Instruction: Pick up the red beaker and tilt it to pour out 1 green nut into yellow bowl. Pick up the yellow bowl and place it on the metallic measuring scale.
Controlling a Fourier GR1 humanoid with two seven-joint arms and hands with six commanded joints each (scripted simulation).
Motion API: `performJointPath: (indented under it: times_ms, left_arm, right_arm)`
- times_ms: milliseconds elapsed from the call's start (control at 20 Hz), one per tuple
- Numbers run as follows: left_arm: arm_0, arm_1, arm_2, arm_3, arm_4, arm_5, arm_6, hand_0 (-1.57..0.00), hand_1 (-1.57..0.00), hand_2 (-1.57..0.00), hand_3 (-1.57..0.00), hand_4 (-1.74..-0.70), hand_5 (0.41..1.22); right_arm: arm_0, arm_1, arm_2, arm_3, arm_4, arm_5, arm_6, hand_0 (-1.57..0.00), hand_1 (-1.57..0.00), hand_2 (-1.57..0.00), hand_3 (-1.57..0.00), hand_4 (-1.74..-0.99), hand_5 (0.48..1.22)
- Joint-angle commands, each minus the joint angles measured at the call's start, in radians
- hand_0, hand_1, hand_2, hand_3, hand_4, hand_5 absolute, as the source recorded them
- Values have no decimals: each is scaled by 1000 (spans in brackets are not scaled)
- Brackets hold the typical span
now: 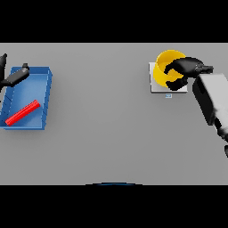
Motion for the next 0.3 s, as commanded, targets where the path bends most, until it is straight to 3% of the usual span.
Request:
performJointPath:
  times_ms: [0,250]
  left_arm:
    - [-3,1,0,-2,1,0,6,1,1,1,1,-812,736]
    - [0,-9,-5,-16,-5,21,12,1,1,1,1,-821,734]
  right_arm:
    - [-10,7,3,20,7,-5,-10,-163,-144,-288,-475,-1356,755]
    - [-23,3,16,58,24,-5,-41,-53,-47,-115,-348,-1308,733]
